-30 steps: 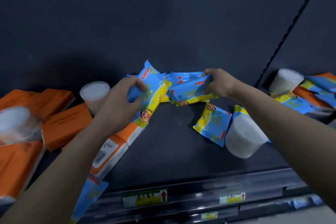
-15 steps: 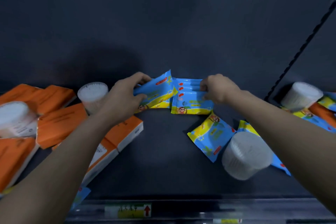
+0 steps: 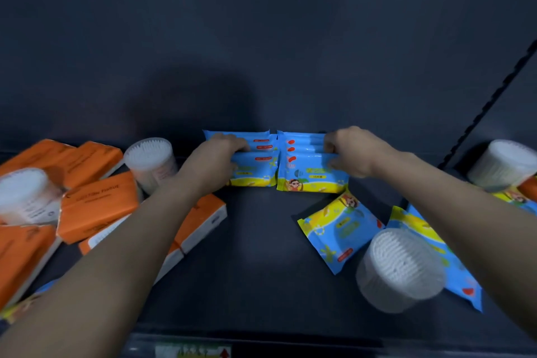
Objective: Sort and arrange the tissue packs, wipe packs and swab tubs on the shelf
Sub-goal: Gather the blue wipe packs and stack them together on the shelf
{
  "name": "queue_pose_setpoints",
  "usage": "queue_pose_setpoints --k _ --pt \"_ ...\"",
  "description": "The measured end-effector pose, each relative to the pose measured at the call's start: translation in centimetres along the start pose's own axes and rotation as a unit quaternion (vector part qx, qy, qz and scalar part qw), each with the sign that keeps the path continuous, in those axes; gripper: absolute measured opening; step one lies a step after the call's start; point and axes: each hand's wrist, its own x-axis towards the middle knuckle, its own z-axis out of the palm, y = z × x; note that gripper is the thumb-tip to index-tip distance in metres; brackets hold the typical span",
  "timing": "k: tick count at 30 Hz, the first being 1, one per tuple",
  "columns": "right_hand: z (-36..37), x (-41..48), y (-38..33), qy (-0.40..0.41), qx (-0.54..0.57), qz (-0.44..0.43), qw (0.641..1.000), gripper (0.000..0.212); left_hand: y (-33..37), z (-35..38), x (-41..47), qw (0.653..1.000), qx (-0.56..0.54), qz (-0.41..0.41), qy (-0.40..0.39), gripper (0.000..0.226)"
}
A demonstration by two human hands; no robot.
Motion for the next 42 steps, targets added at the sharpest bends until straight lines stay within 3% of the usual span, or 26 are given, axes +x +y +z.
queue_pose_setpoints --k 4,9,13,18,24,29,36,42 --pt "-0.1 -0.1 -0.1 0.000 -0.033 -0.025 0.999 0.013 -0.5 0.4 0.5 0.997 0.049 0.018 0.052 0.043" --pt "-0.7 -0.5 -0.4 0.030 -0.027 -0.063 0.997 0.023 -0.2 0.3 0.4 0.992 0.113 0.019 0.055 0.039" --pt "-1.3 -1.2 -1.5 0.046 0.014 -0.089 0.995 0.030 0.1 0.0 -0.2 0.992 0.103 0.017 0.065 0.042" --pt "-2.3 -1.8 -3.9 0.053 0.037 -0.148 0.987 0.035 0.7 -1.7 -3.5 0.983 0.041 0.012 0.180 0.029" --pt "-2.1 -2.1 -8.9 0.052 0.028 -0.255 0.965 0.036 -0.5 -3.8 -10.7 0.972 0.029 -0.043 0.229 0.021" --pt "-1.3 -3.2 -14.6 0.052 0.042 -0.329 0.942 0.032 -3.0 -4.2 -17.4 0.957 -0.008 -0.152 0.247 0.021" --pt "-0.4 -5.6 -22.3 0.034 0.051 -0.357 0.932 0.039 -7.0 -4.5 -25.9 0.928 0.014 -0.307 0.210 0.026" --pt "1.1 -7.8 -25.8 0.028 0.052 -0.349 0.935 0.039 -9.0 -5.0 -27.6 0.963 -0.069 -0.255 0.051 0.057"
